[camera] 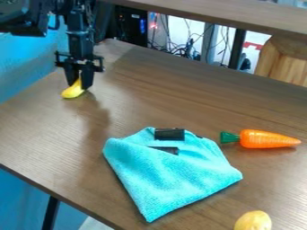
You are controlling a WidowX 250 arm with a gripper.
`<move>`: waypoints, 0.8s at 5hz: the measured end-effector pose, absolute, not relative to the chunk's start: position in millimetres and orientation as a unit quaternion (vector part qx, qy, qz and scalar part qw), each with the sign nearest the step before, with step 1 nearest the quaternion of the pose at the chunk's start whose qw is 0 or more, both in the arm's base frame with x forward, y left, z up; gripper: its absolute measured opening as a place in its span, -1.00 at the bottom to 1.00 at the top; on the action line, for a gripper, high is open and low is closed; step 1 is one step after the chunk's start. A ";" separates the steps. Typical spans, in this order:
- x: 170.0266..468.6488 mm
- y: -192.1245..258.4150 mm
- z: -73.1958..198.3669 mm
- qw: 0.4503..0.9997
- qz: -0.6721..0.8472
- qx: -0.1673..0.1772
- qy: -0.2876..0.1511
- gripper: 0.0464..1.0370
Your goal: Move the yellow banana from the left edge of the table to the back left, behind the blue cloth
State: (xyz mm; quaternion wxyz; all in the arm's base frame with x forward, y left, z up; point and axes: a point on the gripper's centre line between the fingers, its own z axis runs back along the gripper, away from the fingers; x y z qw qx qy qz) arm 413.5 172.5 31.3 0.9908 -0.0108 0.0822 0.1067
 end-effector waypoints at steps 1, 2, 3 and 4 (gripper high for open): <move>410.5 170.5 24.8 0.990 0.107 -0.015 0.088 -0.18; 410.2 166.7 25.2 0.990 0.109 -0.026 0.087 0.39; 410.0 161.3 27.7 0.990 0.107 -0.042 0.080 0.88; 409.7 159.6 28.4 0.990 0.101 -0.050 0.081 0.93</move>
